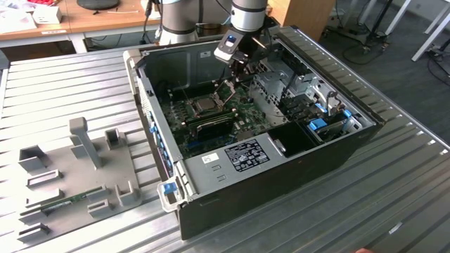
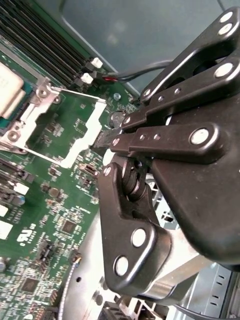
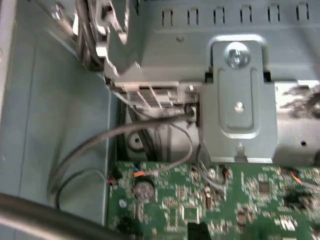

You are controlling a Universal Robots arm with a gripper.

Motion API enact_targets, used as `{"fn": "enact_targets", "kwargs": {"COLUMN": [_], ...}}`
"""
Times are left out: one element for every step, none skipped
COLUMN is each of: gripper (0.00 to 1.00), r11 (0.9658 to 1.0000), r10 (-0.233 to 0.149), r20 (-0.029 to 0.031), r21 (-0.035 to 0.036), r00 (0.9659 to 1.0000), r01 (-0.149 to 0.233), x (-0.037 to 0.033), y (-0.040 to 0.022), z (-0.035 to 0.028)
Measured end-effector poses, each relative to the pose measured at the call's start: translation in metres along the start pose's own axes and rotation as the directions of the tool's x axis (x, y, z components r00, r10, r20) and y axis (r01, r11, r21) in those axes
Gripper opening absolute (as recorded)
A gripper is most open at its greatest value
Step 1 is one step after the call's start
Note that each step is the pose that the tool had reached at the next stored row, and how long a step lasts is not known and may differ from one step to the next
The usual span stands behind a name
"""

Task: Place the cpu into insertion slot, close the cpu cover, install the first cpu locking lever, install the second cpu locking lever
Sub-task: 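Close the cpu cover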

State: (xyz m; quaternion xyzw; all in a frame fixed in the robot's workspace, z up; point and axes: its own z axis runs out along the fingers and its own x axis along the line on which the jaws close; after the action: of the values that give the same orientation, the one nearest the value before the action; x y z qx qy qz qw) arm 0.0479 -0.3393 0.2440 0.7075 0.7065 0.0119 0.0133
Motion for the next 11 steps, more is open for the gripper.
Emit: {"fn": "enact_targets", "kwargs": {"gripper": [0.1, 0.1, 0.1, 0.1, 0.1, 0.1, 0.1, 0.1, 0.1, 0.1, 0.1], "r11": [1.0, 1.0, 1.0, 1.0, 1.0, 0.9999, 0.9999, 0.9999, 0.9998, 0.9997, 0.9997], "r10": [0.0, 0.0, 0.0, 0.0, 0.0, 0.0, 0.0, 0.0, 0.0, 0.0, 0.0], "r20": [0.0001, 0.0, 0.0, 0.0, 0.0, 0.0, 0.0001, 0.0001, 0.0, -0.0001, -0.0001], "r21": [-0.0012, -0.0027, -0.0043, -0.0064, -0.0087, -0.0113, -0.014, -0.0168, -0.0197, -0.0228, -0.0258], "r00": [1.0, 1.0, 1.0, 1.0, 1.0, 1.0, 1.0, 1.0, 1.0, 1.0, 1.0], "r01": [0.0, 0.0, 0.0, 0.0, 0.0, 0.0, 0.0, 0.0, 0.0, 0.0, 0.0], "x": [0.0, 0.0, 0.0, 0.0, 0.0, 0.0, -0.0001, -0.0001, 0.0, 0.0, 0.0], "y": [-0.0024, -0.0051, -0.0082, -0.0117, -0.0155, -0.0197, -0.0238, -0.0278, -0.032, -0.0366, -0.0411], "z": [-0.0001, -0.0001, -0.0002, -0.0003, -0.0004, -0.0005, -0.0006, -0.0007, -0.0007, -0.0006, -0.0006]}}
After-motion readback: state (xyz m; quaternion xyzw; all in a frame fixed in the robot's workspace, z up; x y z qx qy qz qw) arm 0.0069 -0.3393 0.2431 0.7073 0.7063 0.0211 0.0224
